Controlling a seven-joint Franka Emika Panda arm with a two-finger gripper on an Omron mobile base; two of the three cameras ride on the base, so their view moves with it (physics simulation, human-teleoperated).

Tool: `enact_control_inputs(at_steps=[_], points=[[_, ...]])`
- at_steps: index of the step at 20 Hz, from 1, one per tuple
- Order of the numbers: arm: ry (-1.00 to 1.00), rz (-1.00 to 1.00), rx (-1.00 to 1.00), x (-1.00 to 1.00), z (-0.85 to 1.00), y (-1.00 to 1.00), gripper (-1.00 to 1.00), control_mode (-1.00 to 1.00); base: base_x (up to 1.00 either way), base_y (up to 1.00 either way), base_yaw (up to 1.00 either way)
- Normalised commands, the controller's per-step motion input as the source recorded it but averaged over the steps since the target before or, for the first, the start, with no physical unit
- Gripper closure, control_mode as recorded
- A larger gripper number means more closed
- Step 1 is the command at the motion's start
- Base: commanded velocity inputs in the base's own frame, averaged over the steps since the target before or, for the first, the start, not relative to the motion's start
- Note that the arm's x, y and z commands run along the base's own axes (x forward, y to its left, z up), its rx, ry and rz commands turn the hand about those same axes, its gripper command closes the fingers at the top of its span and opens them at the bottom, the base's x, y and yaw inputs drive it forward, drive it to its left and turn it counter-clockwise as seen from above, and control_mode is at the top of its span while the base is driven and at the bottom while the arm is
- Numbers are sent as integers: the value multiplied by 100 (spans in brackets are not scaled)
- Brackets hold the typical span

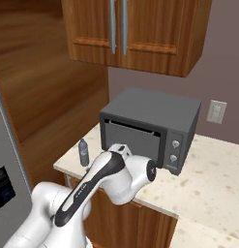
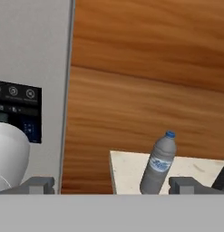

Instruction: Take the bottled waters from the counter and place them in the freezer to freeze. Close the freezer door after placing the bottles.

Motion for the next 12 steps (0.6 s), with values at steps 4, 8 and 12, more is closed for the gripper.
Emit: enact_control_inputs(at_steps=[4, 8, 12], points=[[0, 0, 0, 14, 0, -1, -100, -100, 0, 0, 0], [0, 1, 6, 31, -2, 0, -100, -100, 0, 0, 0], [0, 5, 6, 31, -8, 8, -100, -100, 0, 0, 0]])
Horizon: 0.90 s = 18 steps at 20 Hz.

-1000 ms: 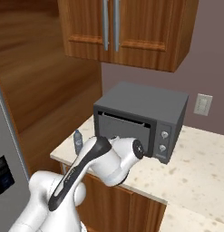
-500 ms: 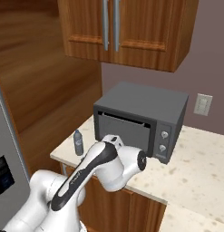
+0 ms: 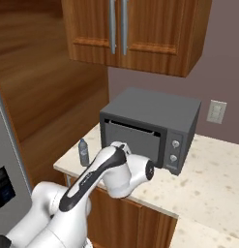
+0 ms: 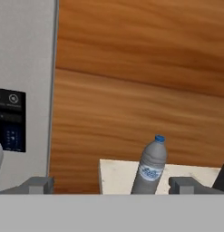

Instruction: Take the bottled waters from the counter and place them in the freezer to freeze. Close the freezer door after placing the bottles.

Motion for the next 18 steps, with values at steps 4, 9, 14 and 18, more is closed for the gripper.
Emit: enact_control_inputs(at_steps=[4, 9, 14, 18], points=[[0, 5, 4, 19, -18, 10, -100, -100, 0, 0, 0], [1, 6, 4, 16, -27, 7, -100, -100, 0, 0, 0], [0, 5, 0, 28, -13, 20, -100, -100, 0, 0, 0], [0, 1, 0, 40, 0, 28, -100, -100, 0, 0, 0]])
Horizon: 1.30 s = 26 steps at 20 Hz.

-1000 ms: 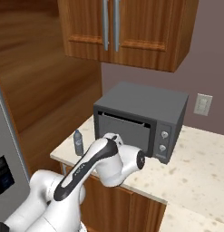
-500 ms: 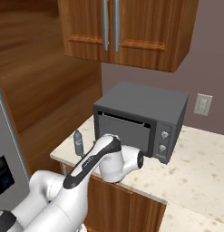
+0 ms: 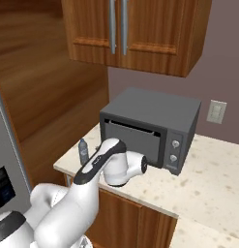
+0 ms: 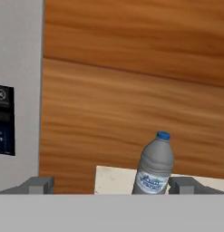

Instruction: Take the bottled waters from the counter and place them in the freezer to freeze. Close the freezer door after placing the bottles.

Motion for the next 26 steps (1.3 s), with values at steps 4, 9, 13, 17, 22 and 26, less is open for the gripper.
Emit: enact_control_inputs(at_steps=[4, 9, 13, 17, 22, 26], points=[[0, 0, 0, 33, 0, 27, -100, -100, 0, 0, 0], [0, 0, 0, 24, 0, 21, -100, -100, 0, 0, 0], [0, 0, 0, 15, -6, 21, -100, -100, 0, 0, 0], [0, 0, 0, 14, -14, 21, -100, -100, 0, 0, 0], [0, -2, 0, 9, -20, 4, -100, -100, 0, 0, 0], [0, -11, 0, 1, -28, 0, -100, -100, 0, 0, 0]])
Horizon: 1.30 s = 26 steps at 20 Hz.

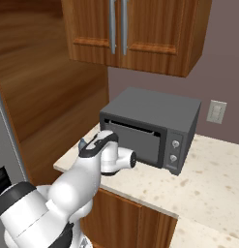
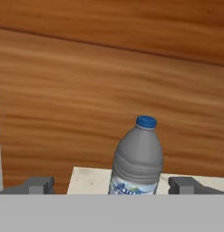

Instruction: Take the bottled waters from the counter and place them in the freezer to freeze. Close the freezer door after placing the bottles.

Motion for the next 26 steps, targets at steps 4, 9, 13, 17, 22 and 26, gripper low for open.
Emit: enact_control_inputs(at_steps=[4, 9, 13, 17, 22, 26], points=[[0, -14, 0, 0, -23, 0, -100, -100, 0, 0, 0], [0, -11, 0, 0, -19, 0, -100, -100, 0, 0, 0], [0, -11, 0, 0, -19, 0, -100, -100, 0, 0, 0], [0, -3, 0, 0, -2, 1, -100, -100, 0, 0, 0], [0, -1, 0, 3, 0, 7, -100, -100, 0, 0, 0], [0, 0, 0, 0, 0, 16, -100, -100, 0, 0, 0]])
